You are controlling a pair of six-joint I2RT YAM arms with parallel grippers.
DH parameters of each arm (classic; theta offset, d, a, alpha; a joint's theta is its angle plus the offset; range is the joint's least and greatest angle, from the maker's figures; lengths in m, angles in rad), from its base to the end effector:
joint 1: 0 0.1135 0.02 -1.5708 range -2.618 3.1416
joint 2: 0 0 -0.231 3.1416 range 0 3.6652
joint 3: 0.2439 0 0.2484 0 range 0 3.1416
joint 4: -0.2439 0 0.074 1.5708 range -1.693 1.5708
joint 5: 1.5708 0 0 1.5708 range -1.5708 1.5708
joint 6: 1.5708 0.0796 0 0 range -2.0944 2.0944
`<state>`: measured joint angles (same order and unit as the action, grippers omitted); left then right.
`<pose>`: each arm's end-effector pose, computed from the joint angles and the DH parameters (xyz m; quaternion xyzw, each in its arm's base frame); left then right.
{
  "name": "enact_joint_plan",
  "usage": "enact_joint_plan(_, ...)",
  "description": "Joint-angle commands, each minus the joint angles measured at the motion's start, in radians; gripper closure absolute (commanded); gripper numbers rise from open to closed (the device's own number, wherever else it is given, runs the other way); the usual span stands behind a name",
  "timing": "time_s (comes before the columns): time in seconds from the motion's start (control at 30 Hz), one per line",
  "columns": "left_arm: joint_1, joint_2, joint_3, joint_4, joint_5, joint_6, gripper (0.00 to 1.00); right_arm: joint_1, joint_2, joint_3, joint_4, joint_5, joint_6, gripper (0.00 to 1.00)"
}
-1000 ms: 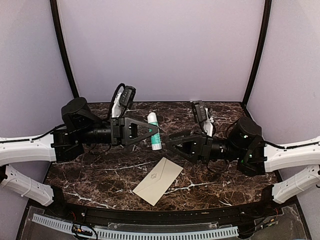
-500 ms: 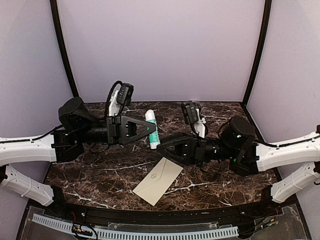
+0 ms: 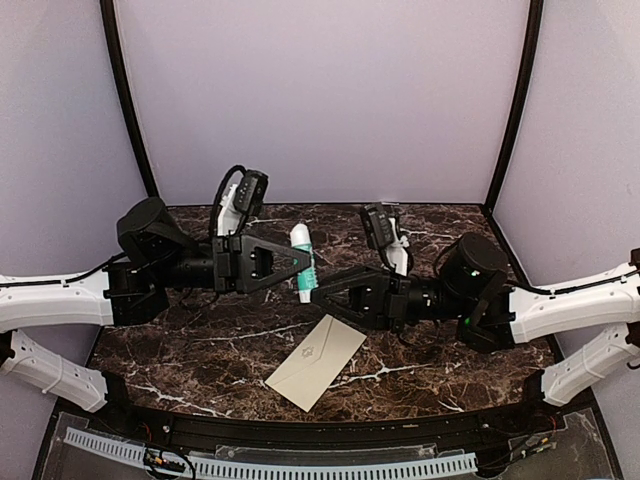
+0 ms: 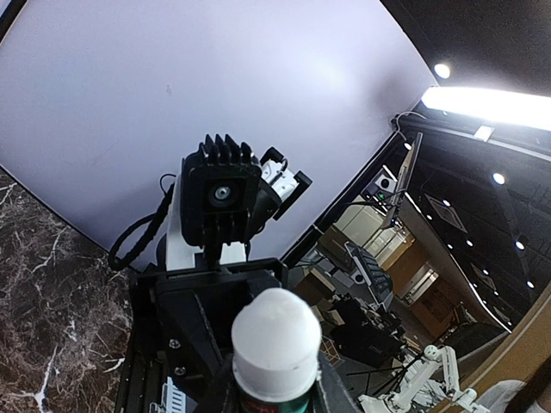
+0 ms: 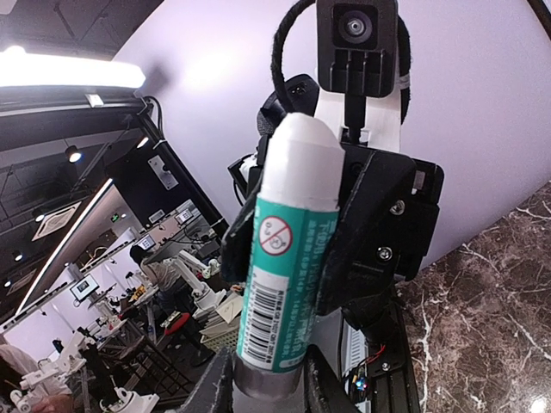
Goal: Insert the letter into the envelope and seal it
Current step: Screw the solid glue.
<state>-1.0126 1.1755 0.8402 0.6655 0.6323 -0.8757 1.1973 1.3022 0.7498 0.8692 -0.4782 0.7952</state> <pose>0.1238 -0.2871 0.3488 0.2902 0.5339 -0.7324 0.3071 0.0873 0.3233 0.3059 -0.3017 0.5202 0.7359 0.3109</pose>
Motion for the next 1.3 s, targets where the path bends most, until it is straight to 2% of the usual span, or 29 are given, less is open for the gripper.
enact_joint_plan(0.0, 0.001, -0.034, -0.017, 0.033, -0.002, 0.002, 1.0, 0.01, 0.01, 0.009, 0.074, -0.009, 0.012, 0.74)
enact_joint_plan(0.2, 0.002, -0.037, -0.028, 0.031, -0.002, -0.002, 1.0, 0.011, 0.037, 0.021, 0.089, -0.029, 0.025, 0.7)
enact_joint_plan(0.37, 0.001, -0.034, -0.019, 0.028, -0.001, 0.004, 1.0, 0.011, 0.061, 0.041, 0.083, -0.044, 0.023, 0.7)
enact_joint_plan(0.67, 0.002, -0.026, -0.016, 0.024, -0.001, 0.007, 1.0, 0.011, 0.047, 0.023, 0.083, -0.022, 0.02, 0.84)
enact_joint_plan(0.87, 0.002, -0.021, -0.006, -0.039, -0.018, 0.048, 1.0, 0.01, -0.004, -0.004, 0.023, 0.073, 0.001, 0.92)
enact_joint_plan(1.0, 0.001, -0.02, 0.002, -0.121, -0.061, 0.092, 1.0, 0.008, -0.052, 0.006, -0.13, 0.184, -0.033, 0.94)
enact_joint_plan(1.27, 0.002, 0.008, 0.061, -0.398, -0.227, 0.199, 1.0, -0.002, -0.062, 0.155, -0.587, 0.448, -0.1, 0.95)
